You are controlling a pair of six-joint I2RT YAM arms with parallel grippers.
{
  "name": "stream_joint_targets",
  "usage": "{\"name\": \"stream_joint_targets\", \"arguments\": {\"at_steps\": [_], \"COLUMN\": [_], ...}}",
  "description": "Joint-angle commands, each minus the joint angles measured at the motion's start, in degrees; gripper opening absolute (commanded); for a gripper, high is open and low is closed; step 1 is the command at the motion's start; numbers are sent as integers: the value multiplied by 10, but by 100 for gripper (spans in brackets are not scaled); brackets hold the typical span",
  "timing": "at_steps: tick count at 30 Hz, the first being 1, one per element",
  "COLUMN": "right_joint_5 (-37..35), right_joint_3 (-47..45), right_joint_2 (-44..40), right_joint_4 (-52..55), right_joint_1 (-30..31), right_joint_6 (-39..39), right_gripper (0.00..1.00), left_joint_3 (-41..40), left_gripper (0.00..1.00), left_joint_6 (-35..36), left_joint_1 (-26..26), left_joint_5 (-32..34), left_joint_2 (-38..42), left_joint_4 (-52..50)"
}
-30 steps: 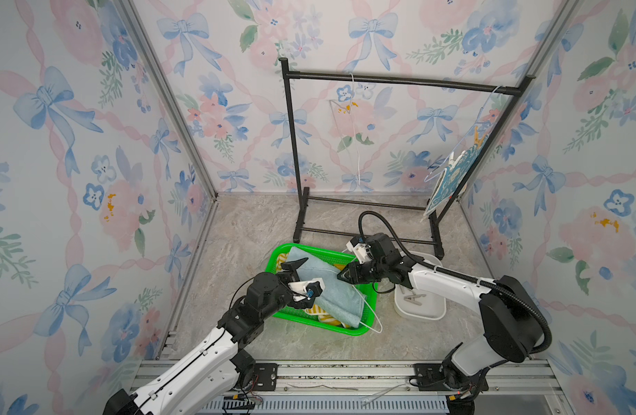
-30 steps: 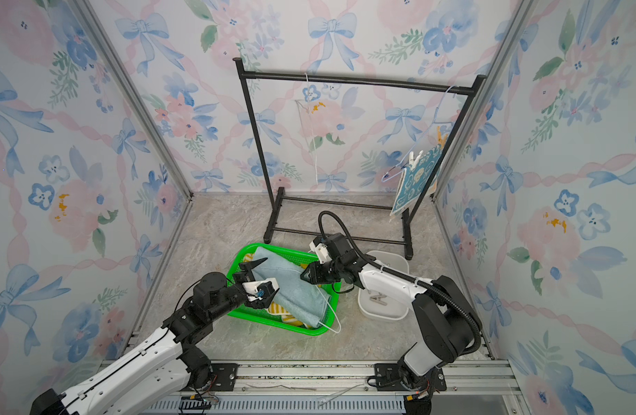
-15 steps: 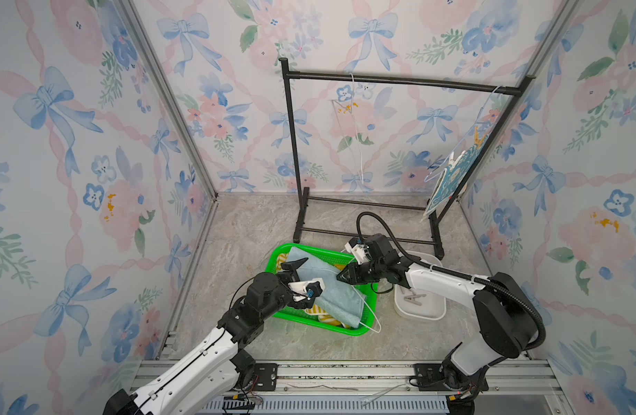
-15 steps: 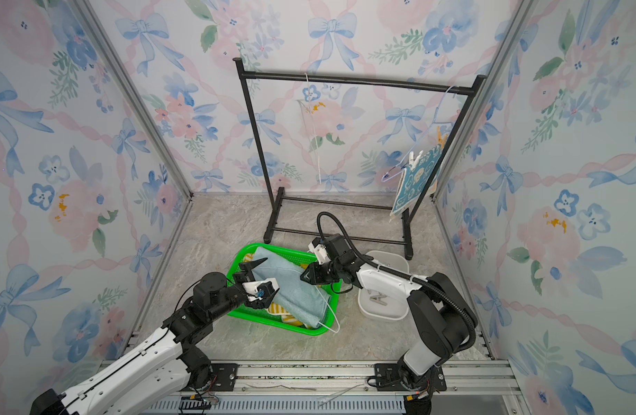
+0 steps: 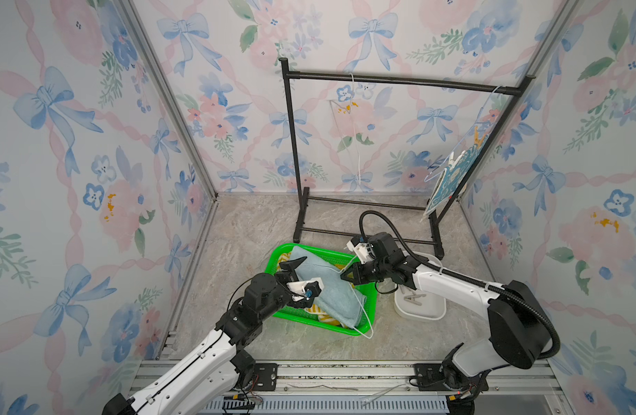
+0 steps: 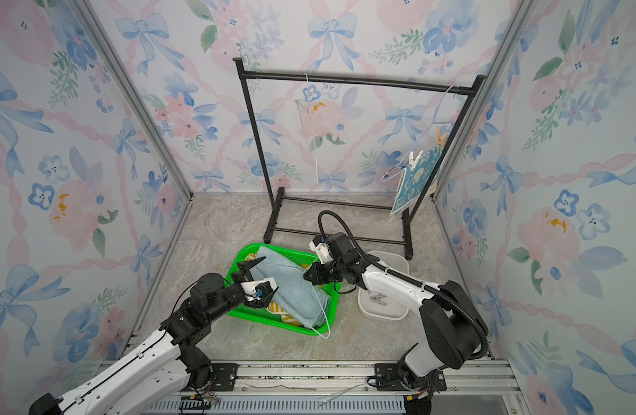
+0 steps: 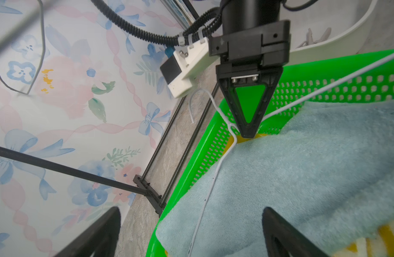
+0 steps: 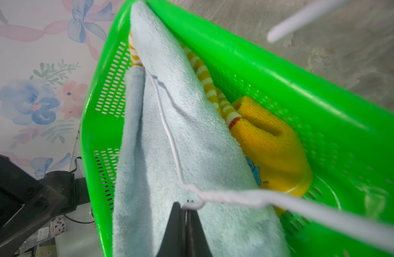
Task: Remove the clothespins securing towels to the hanger
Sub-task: Pick up the hanger from the basket.
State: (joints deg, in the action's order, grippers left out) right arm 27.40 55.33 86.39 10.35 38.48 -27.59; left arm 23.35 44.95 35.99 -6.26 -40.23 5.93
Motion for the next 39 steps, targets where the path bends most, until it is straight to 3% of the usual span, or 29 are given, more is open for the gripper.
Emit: {"name": "stream_joint_targets", "arguments": {"at_steps": [1, 7, 14, 18, 24, 33, 39], "right_joint_5": [-21, -48, -57, -69, -80, -101, -98], "right_joint_3": [21, 34, 75, 103, 133, 126, 120], "right_joint_2": [-35, -84, -130, -146, -168, -191, -193], "right_joint_4": [29, 52, 80, 106, 113, 91, 85], "right_joint_1": [2, -3, -10, -10, -10, -10, -10], "right_joint_6": [15, 40, 68, 91, 108, 112, 112], "right_gripper": [1, 0, 0, 0, 0, 0, 0], "left_joint_3": [-1, 5, 17, 31, 71, 63, 52], "left_gripper": [98, 98, 88, 83, 77, 71, 68], "left_joint_6": [-9, -18, 9, -19, -100, -392, -425], "left_joint_1": [1, -2, -16, -22, -18, -5, 33], "left_joint_5": [9, -2, -100, -141, -175, -135, -111], "left_joint_2": [5, 7, 35, 48, 44, 47, 22], "left_joint_4": [6, 1, -29, -23, -19, 57, 71]}}
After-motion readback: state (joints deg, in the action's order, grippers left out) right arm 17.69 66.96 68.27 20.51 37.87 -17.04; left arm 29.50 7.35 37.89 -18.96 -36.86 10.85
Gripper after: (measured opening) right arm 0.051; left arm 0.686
